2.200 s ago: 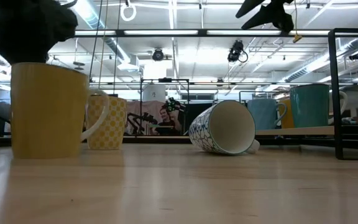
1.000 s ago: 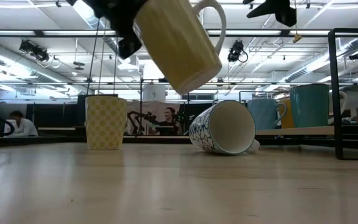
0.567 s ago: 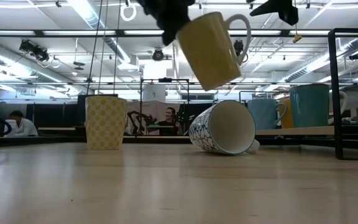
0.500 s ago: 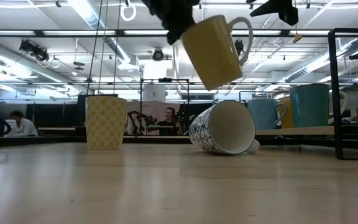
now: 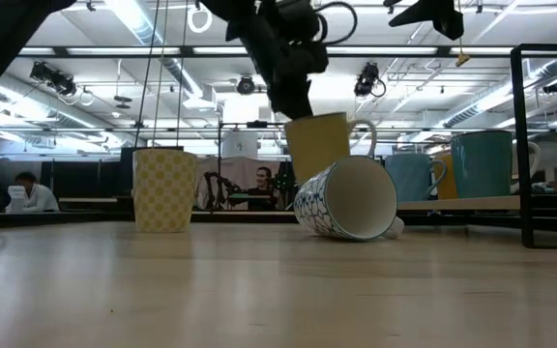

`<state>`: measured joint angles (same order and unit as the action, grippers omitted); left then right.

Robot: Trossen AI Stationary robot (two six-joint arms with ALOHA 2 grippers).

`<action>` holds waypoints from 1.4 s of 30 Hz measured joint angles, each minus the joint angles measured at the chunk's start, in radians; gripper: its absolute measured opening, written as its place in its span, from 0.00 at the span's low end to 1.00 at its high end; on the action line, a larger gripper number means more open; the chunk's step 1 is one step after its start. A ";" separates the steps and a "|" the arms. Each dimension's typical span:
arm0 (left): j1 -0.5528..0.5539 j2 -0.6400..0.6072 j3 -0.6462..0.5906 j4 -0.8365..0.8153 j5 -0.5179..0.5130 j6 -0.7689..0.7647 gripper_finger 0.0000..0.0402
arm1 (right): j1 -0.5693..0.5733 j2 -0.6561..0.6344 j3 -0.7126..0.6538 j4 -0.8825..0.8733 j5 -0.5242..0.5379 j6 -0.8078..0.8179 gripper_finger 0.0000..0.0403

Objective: Place coffee mugs
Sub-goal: Put the yellow white mug on the shelf

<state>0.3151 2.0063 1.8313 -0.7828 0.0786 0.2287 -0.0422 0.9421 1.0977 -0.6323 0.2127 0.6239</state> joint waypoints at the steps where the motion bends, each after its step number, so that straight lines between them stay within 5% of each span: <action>1: 0.004 0.008 0.000 -0.005 -0.001 0.000 0.07 | 0.000 0.000 0.000 0.000 0.000 0.000 0.39; 23: 0.023 0.081 -0.005 -0.018 -0.067 -0.001 0.07 | 0.000 0.023 0.000 0.002 0.000 -0.025 0.39; 42: 0.022 0.081 -0.005 0.000 -0.088 -0.011 0.33 | 0.000 0.022 0.000 0.003 0.001 -0.025 0.39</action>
<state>0.3367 2.0872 1.8263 -0.7830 -0.0099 0.2173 -0.0422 0.9642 1.0973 -0.6296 0.2136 0.5989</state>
